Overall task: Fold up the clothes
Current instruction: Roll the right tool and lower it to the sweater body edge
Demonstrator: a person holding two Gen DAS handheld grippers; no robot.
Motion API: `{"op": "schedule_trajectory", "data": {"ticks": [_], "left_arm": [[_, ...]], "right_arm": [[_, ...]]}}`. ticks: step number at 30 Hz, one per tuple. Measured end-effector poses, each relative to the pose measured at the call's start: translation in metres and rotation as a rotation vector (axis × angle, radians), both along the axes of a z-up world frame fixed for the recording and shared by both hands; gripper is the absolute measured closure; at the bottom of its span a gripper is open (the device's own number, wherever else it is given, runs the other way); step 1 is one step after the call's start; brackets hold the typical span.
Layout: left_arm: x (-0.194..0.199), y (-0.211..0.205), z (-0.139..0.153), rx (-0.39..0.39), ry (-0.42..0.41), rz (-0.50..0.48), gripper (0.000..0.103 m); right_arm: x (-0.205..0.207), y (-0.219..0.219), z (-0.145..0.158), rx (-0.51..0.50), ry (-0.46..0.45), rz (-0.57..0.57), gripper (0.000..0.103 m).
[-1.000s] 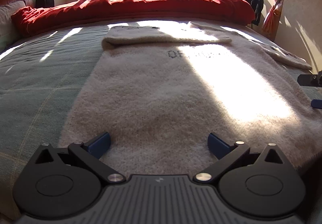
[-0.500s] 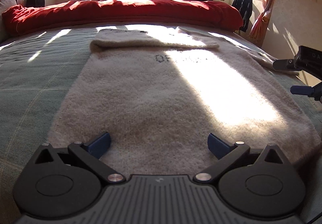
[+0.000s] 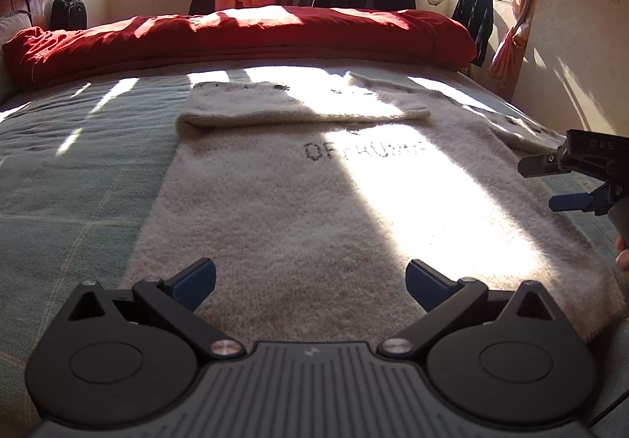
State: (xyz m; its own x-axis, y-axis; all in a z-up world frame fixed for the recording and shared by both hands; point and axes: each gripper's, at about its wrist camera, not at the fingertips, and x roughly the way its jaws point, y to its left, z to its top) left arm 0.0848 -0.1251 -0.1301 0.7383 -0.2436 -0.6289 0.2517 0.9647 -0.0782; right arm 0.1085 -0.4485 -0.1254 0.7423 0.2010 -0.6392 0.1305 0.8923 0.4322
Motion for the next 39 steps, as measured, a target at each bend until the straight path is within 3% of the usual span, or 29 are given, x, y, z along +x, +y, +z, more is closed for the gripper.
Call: {"op": "schedule_trajectory", "data": {"ticks": [6,10,14,17,19,22,27,35,39], "left_arm": [[0.025,-0.031,0.009,-0.007,0.062,-0.132,0.001],[0.040,-0.050,0.004,-0.021,0.100,-0.146,0.001],[0.047,-0.067,-0.008,0.026,0.133,-0.154,0.001],[0.047,-0.075,-0.014,0.040,0.146,-0.166,0.001],[0.046,-0.079,-0.014,0.047,0.140,-0.173,0.001],[0.051,-0.084,-0.010,0.026,0.156,-0.193,0.001],[0.063,-0.093,-0.009,0.023,0.173,-0.206,0.001],[0.069,-0.105,-0.016,0.029,0.172,-0.190,0.001],[0.066,-0.111,-0.018,0.060,0.159,-0.193,0.001]], "right_arm": [[0.020,-0.079,0.032,0.067,-0.044,-0.068,0.000],[0.052,-0.148,0.045,0.105,-0.077,-0.150,0.000],[0.091,-0.205,0.042,0.184,-0.098,-0.215,0.000],[0.124,-0.242,0.028,0.287,-0.062,-0.260,0.000],[0.143,-0.251,0.019,0.358,-0.056,-0.254,0.000],[0.177,-0.244,0.001,0.501,-0.026,-0.112,0.000],[0.198,-0.218,-0.023,0.379,0.067,-0.002,0.000],[0.138,-0.306,-0.030,0.265,0.013,-0.323,0.000],[0.107,-0.342,-0.024,0.274,-0.031,-0.462,0.000]]}}
